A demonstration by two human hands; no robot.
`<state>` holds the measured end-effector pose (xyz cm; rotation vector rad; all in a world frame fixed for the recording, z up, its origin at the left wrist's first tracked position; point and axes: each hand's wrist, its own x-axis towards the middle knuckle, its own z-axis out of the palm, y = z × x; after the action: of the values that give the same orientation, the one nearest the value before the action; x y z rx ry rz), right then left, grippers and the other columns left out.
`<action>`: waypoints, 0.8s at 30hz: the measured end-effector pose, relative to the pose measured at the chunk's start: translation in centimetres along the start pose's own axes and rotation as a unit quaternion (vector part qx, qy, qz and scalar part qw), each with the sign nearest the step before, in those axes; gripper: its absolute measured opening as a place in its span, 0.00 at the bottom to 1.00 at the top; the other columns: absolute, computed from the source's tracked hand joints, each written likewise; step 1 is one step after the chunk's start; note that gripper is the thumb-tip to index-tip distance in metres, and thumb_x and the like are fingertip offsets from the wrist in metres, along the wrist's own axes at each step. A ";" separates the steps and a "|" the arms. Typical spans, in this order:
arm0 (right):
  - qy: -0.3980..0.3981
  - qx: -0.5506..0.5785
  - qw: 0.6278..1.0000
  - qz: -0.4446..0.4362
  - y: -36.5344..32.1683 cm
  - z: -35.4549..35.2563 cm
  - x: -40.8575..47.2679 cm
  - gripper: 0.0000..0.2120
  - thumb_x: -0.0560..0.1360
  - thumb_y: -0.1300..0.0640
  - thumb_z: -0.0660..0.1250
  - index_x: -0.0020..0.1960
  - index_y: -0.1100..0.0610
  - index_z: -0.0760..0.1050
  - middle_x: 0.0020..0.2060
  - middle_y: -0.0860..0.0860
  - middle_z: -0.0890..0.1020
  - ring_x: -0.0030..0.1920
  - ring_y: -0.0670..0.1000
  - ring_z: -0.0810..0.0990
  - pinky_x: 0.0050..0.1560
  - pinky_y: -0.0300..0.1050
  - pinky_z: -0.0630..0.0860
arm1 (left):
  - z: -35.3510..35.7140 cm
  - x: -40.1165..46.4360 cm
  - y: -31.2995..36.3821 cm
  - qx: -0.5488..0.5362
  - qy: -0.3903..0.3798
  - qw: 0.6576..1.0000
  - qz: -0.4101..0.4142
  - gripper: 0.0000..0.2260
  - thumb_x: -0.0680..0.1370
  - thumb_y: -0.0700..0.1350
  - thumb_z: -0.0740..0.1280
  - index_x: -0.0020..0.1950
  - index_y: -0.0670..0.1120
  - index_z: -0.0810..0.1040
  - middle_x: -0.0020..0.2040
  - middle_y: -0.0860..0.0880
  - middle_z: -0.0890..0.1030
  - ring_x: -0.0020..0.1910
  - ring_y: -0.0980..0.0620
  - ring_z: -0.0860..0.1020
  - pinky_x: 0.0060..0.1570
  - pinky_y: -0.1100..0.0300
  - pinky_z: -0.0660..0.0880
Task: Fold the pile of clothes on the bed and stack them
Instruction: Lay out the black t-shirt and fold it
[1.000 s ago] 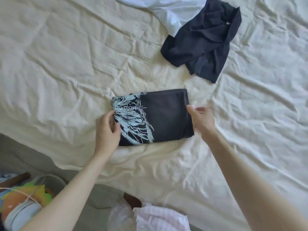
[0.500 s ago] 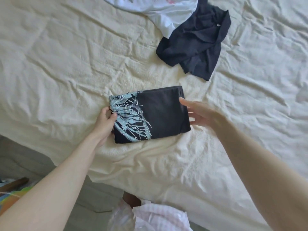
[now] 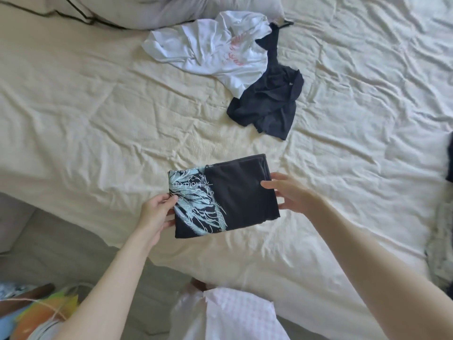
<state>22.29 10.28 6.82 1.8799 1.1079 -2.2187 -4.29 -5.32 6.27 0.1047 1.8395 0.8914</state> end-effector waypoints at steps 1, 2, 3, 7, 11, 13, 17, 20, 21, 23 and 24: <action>-0.003 0.011 1.000 -0.007 0.2 0.2 -1.6 0.12 0.76 0.58 0.67 0.60 0.53 0.75 0.56 0.50 0.79 0.56 0.53 0.78 0.54 0.56 0.76 | -0.6 -1.3 0.3 0.002 -0.004 1.000 0.010 0.02 0.78 0.41 0.65 0.47 0.44 0.77 0.47 0.45 0.82 0.40 0.47 0.82 0.34 0.57 0.77; -0.005 0.025 1.000 -0.013 0.4 0.4 -3.2 0.12 0.77 0.58 0.66 0.60 0.53 0.75 0.57 0.50 0.79 0.57 0.53 0.78 0.54 0.56 0.76 | -1.1 -2.6 0.7 0.008 -0.007 1.000 0.020 0.02 0.78 0.41 0.65 0.47 0.44 0.77 0.47 0.45 0.82 0.40 0.47 0.82 0.32 0.58 0.77; -0.006 0.040 0.999 -0.017 0.8 0.7 -4.8 0.12 0.77 0.58 0.66 0.60 0.53 0.75 0.57 0.50 0.79 0.57 0.53 0.78 0.52 0.55 0.76 | -1.6 -3.9 1.1 0.018 -0.008 0.999 0.030 0.02 0.78 0.41 0.65 0.47 0.45 0.77 0.47 0.46 0.82 0.41 0.47 0.82 0.31 0.60 0.76; 0.004 0.093 0.995 -0.031 2.7 1.8 -10.8 0.13 0.77 0.59 0.65 0.61 0.51 0.76 0.57 0.50 0.80 0.57 0.53 0.78 0.51 0.55 0.77 | -2.7 -8.5 2.8 0.059 -0.015 0.996 0.071 0.02 0.78 0.42 0.65 0.46 0.46 0.76 0.46 0.47 0.82 0.39 0.50 0.81 0.28 0.63 0.76; 0.027 0.125 0.991 -0.050 4.9 1.8 -15.2 0.13 0.76 0.60 0.66 0.60 0.52 0.76 0.57 0.52 0.81 0.56 0.53 0.80 0.48 0.53 0.79 | -2.9 -11.3 3.6 0.092 -0.036 0.990 0.097 0.02 0.78 0.42 0.66 0.46 0.47 0.77 0.46 0.47 0.82 0.40 0.50 0.82 0.30 0.61 0.75; 0.046 0.142 0.987 -0.066 5.2 1.6 -16.8 0.13 0.77 0.60 0.66 0.60 0.52 0.76 0.57 0.52 0.81 0.55 0.53 0.80 0.46 0.52 0.78 | -2.4 -12.0 4.4 0.111 -0.060 0.987 0.102 0.02 0.78 0.42 0.66 0.48 0.45 0.77 0.47 0.46 0.82 0.42 0.48 0.82 0.31 0.60 0.76; 0.091 0.176 0.976 -0.092 5.8 0.5 -20.5 0.12 0.77 0.61 0.65 0.60 0.53 0.75 0.56 0.53 0.80 0.55 0.54 0.79 0.47 0.53 0.78 | 0.5 -13.4 7.2 0.162 -0.108 0.970 0.145 0.06 0.78 0.41 0.65 0.53 0.40 0.77 0.49 0.43 0.81 0.44 0.47 0.80 0.34 0.59 0.75; 0.129 0.212 0.961 -0.121 6.9 -1.7 -23.7 0.11 0.77 0.60 0.65 0.59 0.54 0.76 0.55 0.53 0.81 0.53 0.53 0.80 0.45 0.51 0.79 | 4.1 -15.2 9.7 0.179 -0.142 0.955 0.190 0.06 0.79 0.40 0.65 0.53 0.40 0.76 0.46 0.44 0.80 0.41 0.50 0.79 0.34 0.60 0.75; 0.139 0.226 0.955 -0.132 7.4 -2.7 -24.8 0.11 0.77 0.60 0.65 0.59 0.54 0.76 0.55 0.53 0.81 0.53 0.53 0.81 0.43 0.50 0.79 | 5.5 -16.0 10.4 0.182 -0.158 0.949 0.203 0.05 0.79 0.40 0.65 0.52 0.40 0.76 0.44 0.46 0.80 0.40 0.51 0.79 0.33 0.60 0.75; 0.158 0.258 0.943 -0.142 8.8 -4.6 -26.8 0.11 0.77 0.59 0.65 0.58 0.54 0.77 0.54 0.52 0.82 0.53 0.53 0.81 0.43 0.50 0.79 | 8.5 -17.7 11.5 0.195 -0.192 0.936 0.223 0.03 0.78 0.40 0.65 0.49 0.42 0.77 0.43 0.47 0.80 0.40 0.50 0.79 0.37 0.57 0.77; 0.168 0.273 0.936 -0.143 9.5 -5.6 -27.7 0.10 0.77 0.59 0.65 0.58 0.54 0.77 0.54 0.52 0.82 0.53 0.53 0.81 0.43 0.51 0.79 | 10.2 -18.6 11.9 0.203 -0.207 0.928 0.234 0.03 0.78 0.40 0.65 0.48 0.43 0.77 0.43 0.47 0.80 0.41 0.49 0.78 0.40 0.54 0.78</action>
<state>38.83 -5.22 26.18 2.5391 0.9036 -2.6473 8.80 0.11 25.96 0.9539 1.5887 0.7168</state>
